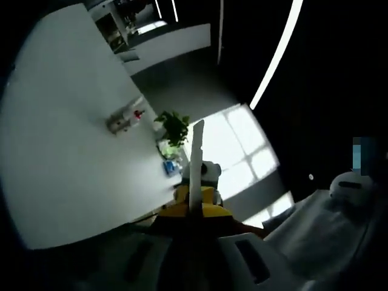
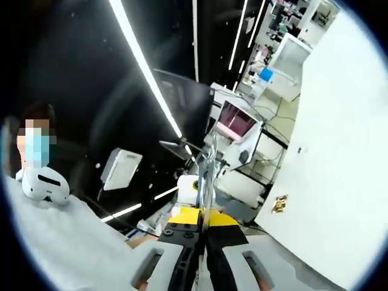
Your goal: Arrange the skincare products in the storage area until every visible bottle or jar stands upright without overlapping.
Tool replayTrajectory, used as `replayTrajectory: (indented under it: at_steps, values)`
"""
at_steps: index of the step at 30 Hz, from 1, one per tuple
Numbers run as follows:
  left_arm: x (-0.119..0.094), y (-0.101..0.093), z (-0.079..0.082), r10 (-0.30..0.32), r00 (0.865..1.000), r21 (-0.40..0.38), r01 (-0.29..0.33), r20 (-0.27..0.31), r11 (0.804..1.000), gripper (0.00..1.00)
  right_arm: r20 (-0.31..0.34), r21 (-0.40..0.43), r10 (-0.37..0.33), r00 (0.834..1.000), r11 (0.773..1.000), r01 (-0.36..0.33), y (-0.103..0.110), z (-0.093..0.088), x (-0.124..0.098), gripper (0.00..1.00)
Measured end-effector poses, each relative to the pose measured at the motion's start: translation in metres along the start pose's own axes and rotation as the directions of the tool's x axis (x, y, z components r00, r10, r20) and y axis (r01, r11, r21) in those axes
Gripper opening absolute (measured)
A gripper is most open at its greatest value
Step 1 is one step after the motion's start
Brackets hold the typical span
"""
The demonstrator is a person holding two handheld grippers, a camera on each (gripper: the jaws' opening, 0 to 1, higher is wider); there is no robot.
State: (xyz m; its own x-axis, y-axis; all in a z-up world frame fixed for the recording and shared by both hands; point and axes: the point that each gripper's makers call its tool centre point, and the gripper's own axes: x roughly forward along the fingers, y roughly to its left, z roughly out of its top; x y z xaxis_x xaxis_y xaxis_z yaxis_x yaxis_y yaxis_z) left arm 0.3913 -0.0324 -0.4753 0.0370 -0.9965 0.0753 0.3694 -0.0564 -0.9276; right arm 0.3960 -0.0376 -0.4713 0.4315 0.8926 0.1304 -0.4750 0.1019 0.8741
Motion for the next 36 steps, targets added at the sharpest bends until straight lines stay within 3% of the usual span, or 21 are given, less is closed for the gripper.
replayTrajectory:
  at_steps: [2,4,8,10,12,16,18,19,21,22,24,25,27,29,36]
  values:
    - [-0.002,-0.005,0.004,-0.022,1.000,0.025,0.022,0.018,0.999,0.01,0.062,0.018,0.027,0.998,0.999,-0.029,0.005,0.005,-0.002,0.00]
    - [-0.003,-0.008,0.003,-0.032,0.999,0.067,0.031,0.019,0.997,0.04,0.112,0.039,0.012,0.994,0.999,-0.016,0.002,0.010,-0.004,0.00]
    - [0.004,-0.007,-0.018,-0.021,0.997,0.083,0.027,-0.071,0.996,0.08,0.196,0.081,0.028,0.980,0.996,-0.045,0.002,0.024,-0.010,0.00]
    - [0.008,-0.005,-0.027,-0.001,0.996,0.098,0.010,-0.094,0.995,0.08,0.197,0.078,0.029,0.980,0.996,-0.046,0.003,0.025,-0.009,0.00]
    - [0.010,-0.005,-0.030,-0.010,0.996,0.075,0.017,-0.092,0.997,0.00,0.183,0.056,0.037,0.983,0.997,-0.048,0.008,0.023,-0.006,0.00]
    - [0.008,-0.006,-0.030,-0.022,0.995,0.065,0.028,-0.095,0.997,0.00,0.135,-0.008,0.035,0.990,0.999,-0.035,0.011,0.020,-0.006,0.00]
    - [0.006,-0.009,-0.032,-0.029,0.994,0.077,0.038,-0.110,0.996,0.00,0.116,-0.002,0.032,0.993,0.999,-0.032,0.013,0.020,-0.005,0.00]
    - [0.005,-0.009,-0.033,-0.030,0.992,0.062,0.037,-0.120,0.997,0.00,0.113,-0.024,0.013,0.994,1.000,-0.011,0.012,0.023,-0.005,0.02]
    - [0.004,-0.007,-0.036,-0.017,0.989,0.053,0.025,-0.150,0.998,0.00,0.154,-0.047,-0.013,0.988,0.999,0.020,0.010,0.036,-0.007,0.14]
    - [0.003,-0.004,-0.039,-0.003,0.986,0.056,0.012,-0.167,0.998,0.00,0.158,-0.035,-0.011,0.987,0.999,0.017,0.010,0.039,-0.008,0.15]
    - [0.004,-0.005,-0.041,-0.009,0.984,0.056,0.019,-0.178,0.998,0.00,0.162,-0.036,-0.012,0.987,0.999,0.018,0.009,0.045,-0.009,0.01]
    - [0.005,-0.008,-0.042,-0.018,0.984,0.062,0.029,-0.175,0.998,0.00,0.154,-0.046,-0.022,0.988,0.998,0.029,0.006,0.044,-0.010,0.00]
    - [0.007,-0.007,-0.040,-0.016,0.985,0.058,0.026,-0.170,0.998,0.00,0.158,-0.015,-0.038,0.987,0.999,0.041,0.002,0.045,-0.010,0.00]
    - [0.007,-0.007,-0.038,-0.016,0.986,0.051,0.025,-0.164,0.998,0.00,0.179,-0.046,-0.035,0.983,0.998,0.044,0.003,0.047,-0.012,0.00]
    - [0.007,-0.004,-0.034,-0.006,0.985,0.058,0.016,-0.171,0.998,0.00,0.207,-0.036,-0.065,0.976,0.997,0.074,-0.006,0.049,-0.013,0.00]
